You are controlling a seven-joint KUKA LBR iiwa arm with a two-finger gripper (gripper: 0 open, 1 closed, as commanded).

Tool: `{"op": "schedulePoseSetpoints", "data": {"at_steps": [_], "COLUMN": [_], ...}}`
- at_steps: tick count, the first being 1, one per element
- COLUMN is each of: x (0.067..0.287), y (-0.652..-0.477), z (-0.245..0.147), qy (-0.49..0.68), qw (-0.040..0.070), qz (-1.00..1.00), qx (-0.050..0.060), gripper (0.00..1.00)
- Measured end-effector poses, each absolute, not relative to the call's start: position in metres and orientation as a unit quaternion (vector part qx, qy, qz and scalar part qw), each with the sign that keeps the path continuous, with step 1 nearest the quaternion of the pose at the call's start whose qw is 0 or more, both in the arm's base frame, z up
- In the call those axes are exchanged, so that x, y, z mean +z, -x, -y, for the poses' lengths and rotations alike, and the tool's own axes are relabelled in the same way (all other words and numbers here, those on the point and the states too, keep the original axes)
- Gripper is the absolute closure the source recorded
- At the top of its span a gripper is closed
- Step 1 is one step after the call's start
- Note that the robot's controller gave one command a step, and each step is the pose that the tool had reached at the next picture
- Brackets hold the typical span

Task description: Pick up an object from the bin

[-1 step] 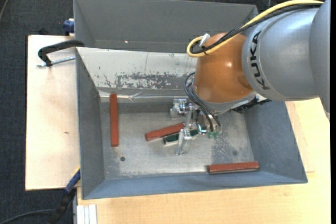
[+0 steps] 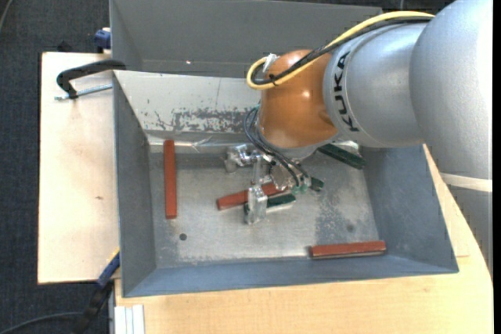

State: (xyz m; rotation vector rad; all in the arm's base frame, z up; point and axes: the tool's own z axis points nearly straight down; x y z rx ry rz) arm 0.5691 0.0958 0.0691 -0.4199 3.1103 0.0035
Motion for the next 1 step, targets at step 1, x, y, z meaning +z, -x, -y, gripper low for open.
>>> {"op": "schedulePoseSetpoints", "data": {"at_steps": [1], "x": [0.0709], "y": [-0.5697], "z": [-0.0952], "qy": [0.133], "qw": [0.002], "qz": [-0.991], "qx": [0.001], "gripper": [1.00]}}
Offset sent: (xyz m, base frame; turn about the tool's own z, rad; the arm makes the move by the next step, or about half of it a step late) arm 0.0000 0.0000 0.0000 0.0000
